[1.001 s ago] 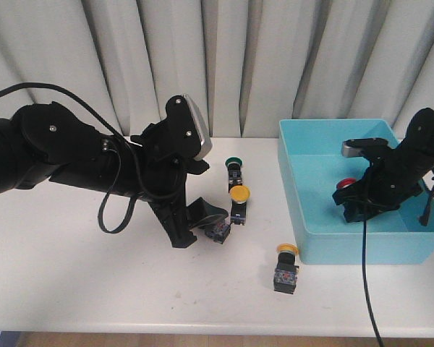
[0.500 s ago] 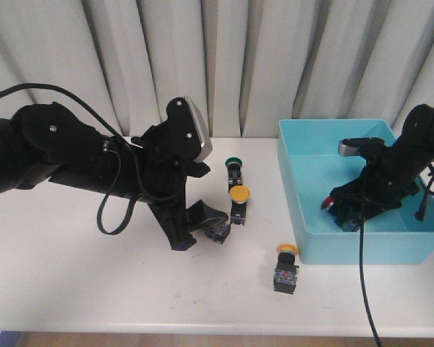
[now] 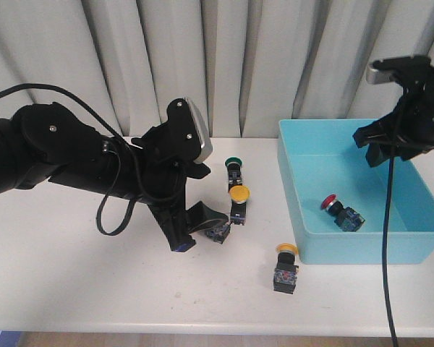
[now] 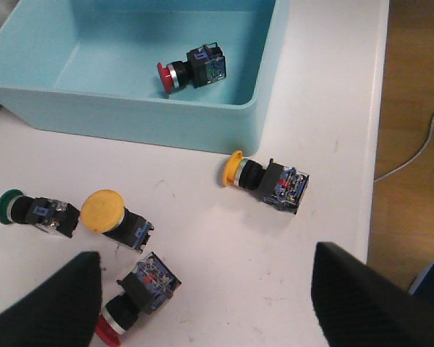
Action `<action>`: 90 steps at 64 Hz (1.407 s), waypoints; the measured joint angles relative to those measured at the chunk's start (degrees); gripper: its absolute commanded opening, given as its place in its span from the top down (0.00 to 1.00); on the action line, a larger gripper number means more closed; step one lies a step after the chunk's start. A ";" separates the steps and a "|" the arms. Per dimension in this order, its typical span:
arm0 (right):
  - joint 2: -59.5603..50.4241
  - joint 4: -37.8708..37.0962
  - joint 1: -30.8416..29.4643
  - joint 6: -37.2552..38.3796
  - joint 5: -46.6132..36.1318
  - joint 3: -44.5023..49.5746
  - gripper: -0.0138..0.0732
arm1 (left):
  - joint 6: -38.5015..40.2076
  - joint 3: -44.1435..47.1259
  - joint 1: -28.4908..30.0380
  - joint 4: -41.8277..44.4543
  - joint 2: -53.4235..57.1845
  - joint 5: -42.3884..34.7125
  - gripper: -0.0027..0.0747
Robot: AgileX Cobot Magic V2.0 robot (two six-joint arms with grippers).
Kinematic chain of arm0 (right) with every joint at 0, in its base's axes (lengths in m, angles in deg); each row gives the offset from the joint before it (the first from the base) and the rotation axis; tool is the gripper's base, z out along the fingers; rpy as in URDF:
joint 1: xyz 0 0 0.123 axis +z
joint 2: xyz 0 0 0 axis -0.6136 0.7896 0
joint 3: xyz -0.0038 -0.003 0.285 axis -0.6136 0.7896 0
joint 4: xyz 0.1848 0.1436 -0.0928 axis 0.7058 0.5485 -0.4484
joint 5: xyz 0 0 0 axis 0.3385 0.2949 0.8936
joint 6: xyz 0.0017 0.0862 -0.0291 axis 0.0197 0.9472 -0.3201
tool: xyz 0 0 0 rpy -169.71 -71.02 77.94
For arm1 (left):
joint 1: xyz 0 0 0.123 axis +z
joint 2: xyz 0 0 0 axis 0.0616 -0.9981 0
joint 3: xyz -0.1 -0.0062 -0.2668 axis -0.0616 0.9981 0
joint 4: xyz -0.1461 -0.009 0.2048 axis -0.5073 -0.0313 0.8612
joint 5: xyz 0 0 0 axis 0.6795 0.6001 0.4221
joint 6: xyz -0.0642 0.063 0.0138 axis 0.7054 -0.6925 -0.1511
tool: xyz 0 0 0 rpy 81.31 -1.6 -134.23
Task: Pick red and yellow buttons and place in box
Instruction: 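Open the right gripper and withdraw it from the box, then reach the left gripper to the yellow-capped button and grasp it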
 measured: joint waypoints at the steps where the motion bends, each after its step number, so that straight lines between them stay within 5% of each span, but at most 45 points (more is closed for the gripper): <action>1: -1.01 -0.87 1.05 0.65 0.32 0.00 0.38 | 0.00 0.00 0.00 0.00 0.00 0.00 0.21; 15: -11.11 -4.66 8.89 7.20 0.57 3.65 0.38 | 0.00 0.00 0.00 0.00 0.00 0.00 0.21; 48: -44.83 -2.72 10.35 9.76 -21.02 47.22 0.38 | 0.83 0.00 0.00 0.00 0.00 0.00 0.22; 75: -50.12 -2.62 10.35 9.76 -22.61 51.10 0.38 | 9.78 -1.52 -1.10 3.60 -2.36 -6.09 0.31; 90: -50.12 -2.62 10.35 9.89 -22.80 51.10 0.38 | 21.70 -13.70 -1.71 21.39 -11.71 0.71 0.31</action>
